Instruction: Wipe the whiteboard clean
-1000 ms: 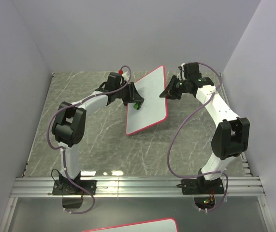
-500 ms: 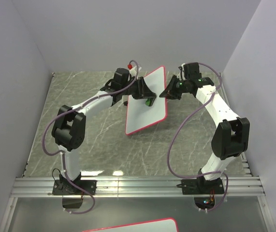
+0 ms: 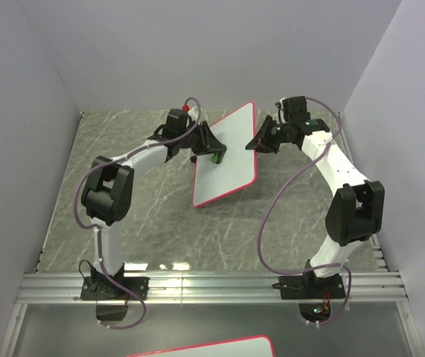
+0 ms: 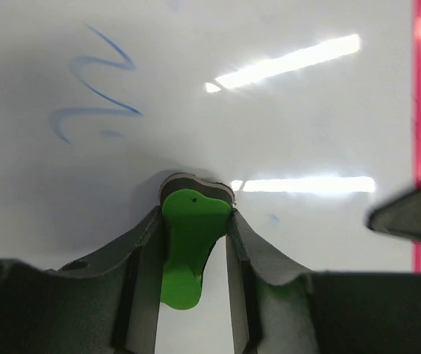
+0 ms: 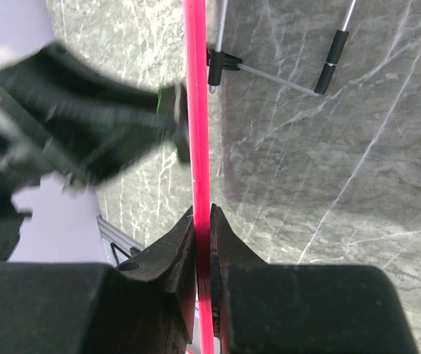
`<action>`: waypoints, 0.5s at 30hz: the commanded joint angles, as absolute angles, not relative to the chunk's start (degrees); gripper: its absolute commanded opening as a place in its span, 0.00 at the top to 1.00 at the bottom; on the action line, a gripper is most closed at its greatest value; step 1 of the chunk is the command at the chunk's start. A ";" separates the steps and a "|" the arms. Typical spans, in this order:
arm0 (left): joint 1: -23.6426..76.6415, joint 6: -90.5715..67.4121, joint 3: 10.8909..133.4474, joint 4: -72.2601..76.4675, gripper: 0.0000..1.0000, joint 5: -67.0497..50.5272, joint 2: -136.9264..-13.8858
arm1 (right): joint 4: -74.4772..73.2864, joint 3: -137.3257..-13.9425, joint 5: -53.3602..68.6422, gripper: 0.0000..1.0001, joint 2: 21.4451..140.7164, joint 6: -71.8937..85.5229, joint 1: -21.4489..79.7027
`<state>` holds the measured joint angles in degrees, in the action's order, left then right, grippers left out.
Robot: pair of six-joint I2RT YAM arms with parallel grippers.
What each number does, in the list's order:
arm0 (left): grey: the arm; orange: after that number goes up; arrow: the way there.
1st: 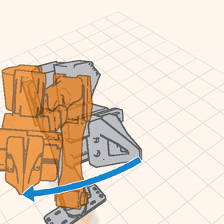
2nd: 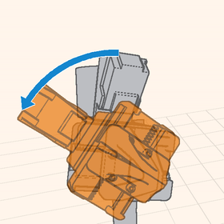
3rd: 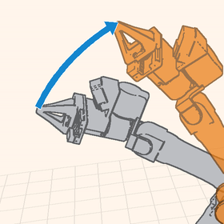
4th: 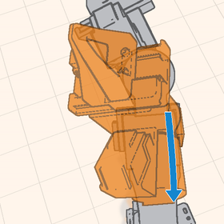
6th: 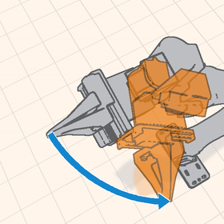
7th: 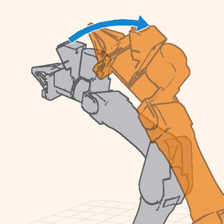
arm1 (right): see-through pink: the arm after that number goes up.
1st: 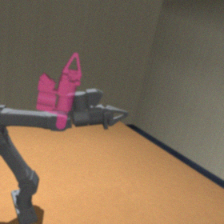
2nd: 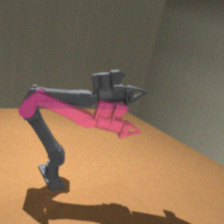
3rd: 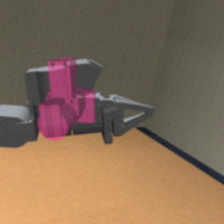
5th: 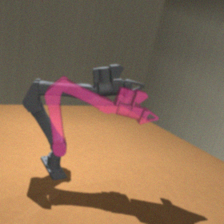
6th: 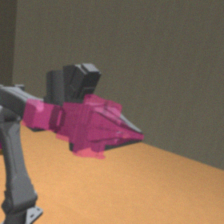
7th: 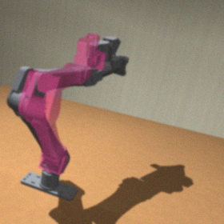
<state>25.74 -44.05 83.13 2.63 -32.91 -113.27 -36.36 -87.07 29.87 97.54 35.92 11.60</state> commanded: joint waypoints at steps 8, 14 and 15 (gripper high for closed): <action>26.27 -37.09 99.31 -8.52 1.00 -31.46 -123.66 | -33.49 -86.40 30.85 1.00 94.30 36.21 11.43; 33.38 -34.18 106.26 -13.45 1.00 -37.52 -121.56 | -33.31 -87.45 30.59 1.00 95.97 36.21 11.60; 34.01 -35.32 104.17 -11.97 1.00 -39.70 -119.46 | -33.22 -87.80 30.41 1.00 96.15 36.12 11.69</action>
